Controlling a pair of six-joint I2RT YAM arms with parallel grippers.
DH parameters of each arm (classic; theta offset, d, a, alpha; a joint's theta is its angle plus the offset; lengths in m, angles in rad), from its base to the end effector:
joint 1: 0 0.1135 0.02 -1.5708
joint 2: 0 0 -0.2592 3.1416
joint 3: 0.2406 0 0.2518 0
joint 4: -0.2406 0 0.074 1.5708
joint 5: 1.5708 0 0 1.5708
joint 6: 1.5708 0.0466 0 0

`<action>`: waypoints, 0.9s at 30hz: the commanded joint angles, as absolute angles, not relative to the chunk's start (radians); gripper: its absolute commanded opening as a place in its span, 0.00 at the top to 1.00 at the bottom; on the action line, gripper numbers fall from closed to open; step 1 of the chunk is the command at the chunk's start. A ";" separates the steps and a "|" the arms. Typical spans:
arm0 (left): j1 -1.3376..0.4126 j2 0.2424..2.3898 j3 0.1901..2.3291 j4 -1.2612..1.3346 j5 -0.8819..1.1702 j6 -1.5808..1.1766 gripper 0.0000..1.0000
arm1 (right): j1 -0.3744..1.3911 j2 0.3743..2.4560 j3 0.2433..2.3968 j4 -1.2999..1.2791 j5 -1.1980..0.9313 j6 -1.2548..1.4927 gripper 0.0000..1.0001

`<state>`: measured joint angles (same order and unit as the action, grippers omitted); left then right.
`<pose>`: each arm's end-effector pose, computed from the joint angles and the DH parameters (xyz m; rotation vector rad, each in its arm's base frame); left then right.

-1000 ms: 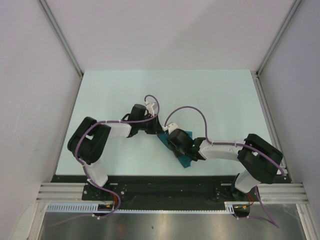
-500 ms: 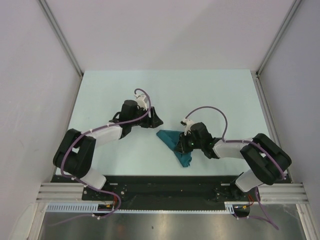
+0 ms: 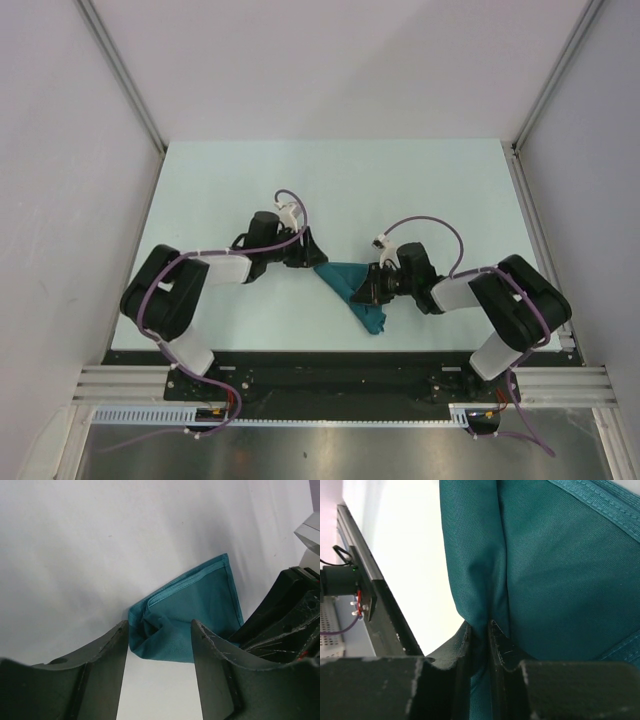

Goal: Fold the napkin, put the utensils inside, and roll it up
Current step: Roll the napkin at the center of the board.

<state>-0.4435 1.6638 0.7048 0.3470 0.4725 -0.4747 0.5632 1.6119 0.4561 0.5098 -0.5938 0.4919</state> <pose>0.2873 -0.1600 0.1395 0.2496 2.2827 -1.0166 0.2178 0.1684 0.1051 -0.4412 2.3320 1.2089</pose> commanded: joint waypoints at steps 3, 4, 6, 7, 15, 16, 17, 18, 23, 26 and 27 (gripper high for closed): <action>-0.476 1.706 0.703 0.451 0.528 -0.505 0.55 | 0.560 1.687 0.403 0.373 -0.629 0.488 0.86; -0.479 1.713 0.704 0.453 0.535 -0.505 0.61 | 0.558 1.684 0.406 0.370 -0.632 0.485 0.86; -0.486 1.732 0.704 0.453 0.541 -0.502 0.78 | 0.555 1.671 0.416 0.345 -0.632 0.479 0.83; -0.486 1.735 0.706 0.449 0.543 -0.499 0.83 | 0.554 1.646 0.420 0.331 -0.624 0.476 0.78; -0.495 1.749 0.762 0.313 0.531 -0.417 1.00 | 0.554 1.442 0.540 0.051 -0.525 0.407 0.41; -0.499 1.753 0.779 0.299 0.525 -0.410 1.00 | 0.555 1.422 0.549 0.031 -0.512 0.403 0.39; -0.503 1.755 0.785 0.273 0.512 -0.403 1.00 | 0.567 1.384 0.570 0.005 -0.496 0.400 0.38; -0.506 1.758 0.791 0.262 0.508 -0.396 1.00 | 0.578 1.365 0.583 -0.039 -0.441 0.394 0.36; -0.511 1.782 0.830 0.207 0.489 -0.382 1.00 | 0.764 1.287 0.658 -0.184 -0.116 0.351 0.35; -0.511 1.799 0.853 0.178 0.477 -0.374 1.00 | 0.903 1.267 0.678 -0.209 0.104 0.353 0.34; -0.512 1.802 0.862 0.172 0.471 -0.374 1.00 | 0.952 1.270 0.683 -0.213 0.182 0.351 0.33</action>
<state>-0.5011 1.7790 0.8112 0.2272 0.4976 -0.4118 0.8204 1.2976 0.6407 -0.1120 -0.1665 0.3824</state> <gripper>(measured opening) 0.009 0.656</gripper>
